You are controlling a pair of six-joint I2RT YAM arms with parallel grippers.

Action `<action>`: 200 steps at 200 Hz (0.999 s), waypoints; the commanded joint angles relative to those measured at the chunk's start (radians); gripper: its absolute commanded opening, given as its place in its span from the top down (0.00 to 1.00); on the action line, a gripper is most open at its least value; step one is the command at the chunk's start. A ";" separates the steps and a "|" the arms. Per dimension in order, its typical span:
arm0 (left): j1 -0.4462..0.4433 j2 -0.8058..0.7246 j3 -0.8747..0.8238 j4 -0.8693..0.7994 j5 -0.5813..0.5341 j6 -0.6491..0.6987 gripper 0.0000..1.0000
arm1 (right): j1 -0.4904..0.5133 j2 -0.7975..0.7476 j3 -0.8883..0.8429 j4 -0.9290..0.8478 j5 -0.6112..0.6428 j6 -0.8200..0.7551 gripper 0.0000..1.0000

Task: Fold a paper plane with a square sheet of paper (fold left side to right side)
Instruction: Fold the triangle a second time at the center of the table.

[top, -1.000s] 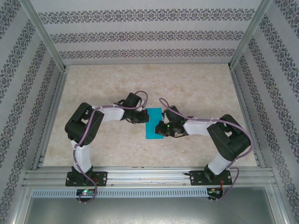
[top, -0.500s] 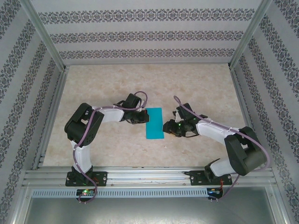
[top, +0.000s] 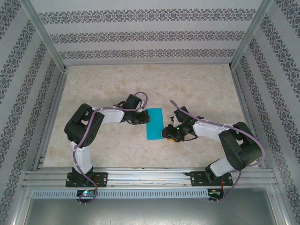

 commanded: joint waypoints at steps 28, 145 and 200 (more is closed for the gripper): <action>-0.019 0.021 -0.034 -0.075 -0.026 -0.002 1.00 | 0.018 0.053 0.020 0.093 -0.035 0.035 0.64; -0.019 0.014 -0.037 -0.075 -0.024 0.003 1.00 | 0.010 0.063 0.038 0.161 -0.046 0.067 0.69; -0.019 0.011 -0.041 -0.071 -0.021 0.005 1.00 | -0.003 0.066 0.044 0.180 -0.061 0.072 0.70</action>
